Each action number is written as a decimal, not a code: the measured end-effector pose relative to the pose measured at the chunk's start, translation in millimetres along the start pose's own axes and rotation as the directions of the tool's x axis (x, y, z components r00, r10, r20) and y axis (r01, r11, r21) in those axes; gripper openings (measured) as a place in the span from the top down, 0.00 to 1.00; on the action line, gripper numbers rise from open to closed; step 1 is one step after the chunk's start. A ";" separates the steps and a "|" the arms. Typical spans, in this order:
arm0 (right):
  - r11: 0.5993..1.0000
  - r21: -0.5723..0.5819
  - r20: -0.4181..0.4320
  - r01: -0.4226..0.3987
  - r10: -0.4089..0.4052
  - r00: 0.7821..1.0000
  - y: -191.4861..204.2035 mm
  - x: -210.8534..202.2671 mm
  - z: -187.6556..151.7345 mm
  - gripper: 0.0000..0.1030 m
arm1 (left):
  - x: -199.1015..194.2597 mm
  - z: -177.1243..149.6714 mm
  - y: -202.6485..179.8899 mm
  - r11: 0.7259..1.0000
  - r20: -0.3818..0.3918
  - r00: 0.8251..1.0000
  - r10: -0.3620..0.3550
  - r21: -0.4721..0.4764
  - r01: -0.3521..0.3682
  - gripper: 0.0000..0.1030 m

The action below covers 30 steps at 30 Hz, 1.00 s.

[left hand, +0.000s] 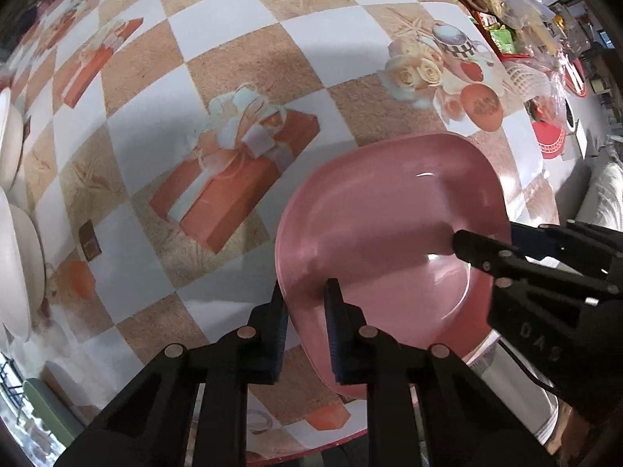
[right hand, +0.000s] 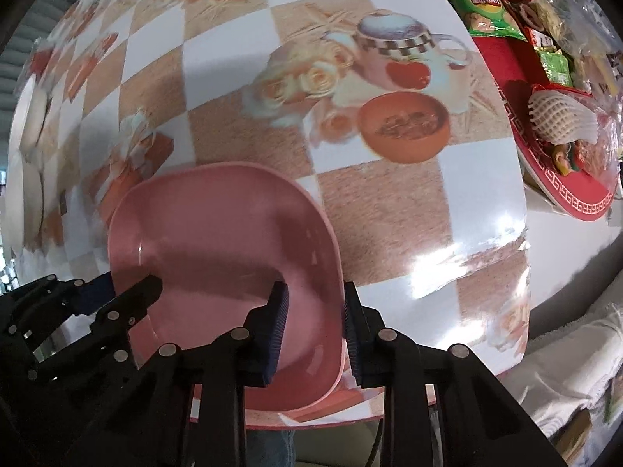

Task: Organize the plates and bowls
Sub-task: 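Close both tools on the pink square plate's rim, then carry the pink plate with both tools onto the green plate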

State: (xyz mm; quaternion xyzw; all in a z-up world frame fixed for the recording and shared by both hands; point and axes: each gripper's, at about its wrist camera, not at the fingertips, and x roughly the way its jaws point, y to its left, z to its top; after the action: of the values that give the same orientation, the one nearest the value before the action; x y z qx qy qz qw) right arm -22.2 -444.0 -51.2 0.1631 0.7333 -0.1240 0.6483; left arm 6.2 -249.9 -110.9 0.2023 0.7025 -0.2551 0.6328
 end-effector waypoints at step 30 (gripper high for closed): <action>0.975 -0.221 -0.073 -0.012 -0.005 0.997 197.5 18.3 -63.0 0.71 | -17.0 -102.8 138.3 0.973 0.035 0.992 0.117 -0.205 -0.108 0.80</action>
State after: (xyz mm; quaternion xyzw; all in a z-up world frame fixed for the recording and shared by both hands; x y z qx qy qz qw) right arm -2.6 -236.8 -55.3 0.0956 0.7654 -0.0343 0.6354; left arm 11.4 -77.1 -101.1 0.1700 0.6972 -0.1505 0.6800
